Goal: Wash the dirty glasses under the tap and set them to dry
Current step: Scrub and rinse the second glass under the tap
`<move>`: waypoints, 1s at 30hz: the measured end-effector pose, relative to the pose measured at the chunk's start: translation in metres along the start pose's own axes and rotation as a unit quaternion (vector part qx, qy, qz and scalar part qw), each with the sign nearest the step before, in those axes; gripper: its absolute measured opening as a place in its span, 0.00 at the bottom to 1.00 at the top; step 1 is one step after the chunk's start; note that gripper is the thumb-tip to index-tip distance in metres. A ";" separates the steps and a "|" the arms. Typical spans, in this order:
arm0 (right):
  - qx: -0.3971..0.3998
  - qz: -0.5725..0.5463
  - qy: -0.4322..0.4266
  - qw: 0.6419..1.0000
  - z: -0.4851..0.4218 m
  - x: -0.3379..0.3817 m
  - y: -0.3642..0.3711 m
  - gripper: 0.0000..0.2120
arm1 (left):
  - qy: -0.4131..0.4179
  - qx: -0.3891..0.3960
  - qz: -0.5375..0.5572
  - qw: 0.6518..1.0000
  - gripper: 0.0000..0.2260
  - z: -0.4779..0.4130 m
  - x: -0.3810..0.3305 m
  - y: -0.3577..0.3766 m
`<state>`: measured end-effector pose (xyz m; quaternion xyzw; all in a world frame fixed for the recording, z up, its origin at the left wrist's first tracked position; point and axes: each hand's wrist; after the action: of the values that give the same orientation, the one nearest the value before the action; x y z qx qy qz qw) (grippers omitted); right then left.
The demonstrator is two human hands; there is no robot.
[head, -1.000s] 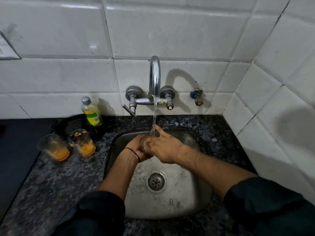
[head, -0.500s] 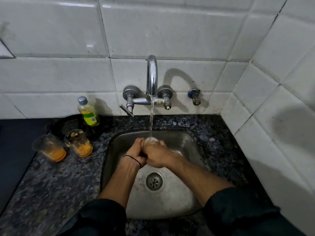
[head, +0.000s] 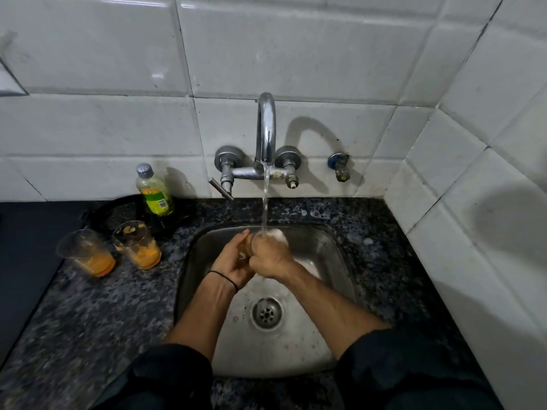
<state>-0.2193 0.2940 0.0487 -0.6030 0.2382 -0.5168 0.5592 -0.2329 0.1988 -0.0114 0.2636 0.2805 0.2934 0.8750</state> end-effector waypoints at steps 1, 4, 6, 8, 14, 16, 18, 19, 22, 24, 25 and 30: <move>0.008 -0.034 0.018 0.999 0.000 -0.001 0.002 0.10 | -0.006 0.000 -0.012 1.000 0.15 0.000 -0.002 -0.003; 0.060 -0.067 -0.006 0.996 0.004 -0.006 0.001 0.10 | -0.059 -0.036 -0.075 0.995 0.22 0.004 -0.004 -0.007; 0.089 0.018 -0.085 0.992 0.008 -0.008 -0.005 0.09 | -0.069 -0.049 -0.073 0.994 0.18 0.009 -0.005 -0.008; 0.104 0.138 -0.174 0.970 0.010 -0.007 -0.013 0.13 | -0.045 -0.040 -0.079 0.995 0.15 0.006 -0.005 -0.010; 0.033 -0.032 -0.035 0.998 0.001 -0.005 -0.012 0.06 | -0.005 0.017 -0.046 0.999 0.10 0.006 -0.003 -0.005; 0.011 -0.072 0.004 0.997 -0.001 -0.007 -0.009 0.11 | -0.011 0.015 -0.062 0.998 0.08 0.011 -0.001 -0.003; 0.009 -0.013 -0.045 0.999 0.000 -0.014 -0.004 0.11 | -0.021 -0.019 -0.080 0.996 0.06 0.011 -0.003 -0.004; 0.021 0.026 -0.093 0.995 0.002 -0.019 -0.003 0.10 | -0.030 -0.028 -0.082 0.996 0.07 0.013 -0.004 -0.004; 0.052 0.133 -0.206 0.968 0.009 -0.028 -0.005 0.11 | -0.053 -0.021 -0.076 0.995 0.18 0.013 -0.008 -0.005; 0.043 0.151 -0.203 0.967 0.007 -0.030 -0.001 0.15 | -0.036 0.001 -0.084 0.996 0.16 0.013 -0.008 -0.004; 0.028 0.120 -0.176 0.977 0.007 -0.029 0.002 0.16 | -0.022 0.010 -0.084 0.996 0.13 0.012 -0.008 -0.004; 0.010 -0.153 0.011 0.988 0.004 -0.023 -0.004 0.09 | -0.015 0.032 -0.076 0.996 0.09 0.019 -0.002 -0.002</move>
<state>-0.2243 0.3164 0.0447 -0.6210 0.1439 -0.6050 0.4771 -0.2212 0.1904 0.0013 0.2740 0.2956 0.2124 0.8902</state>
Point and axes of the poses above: each hand's wrist, its own z-axis away from the middle knuckle, its own y-axis out of the palm, x = y × z, and after that the axes turned 9 degrees about -y, right-handed
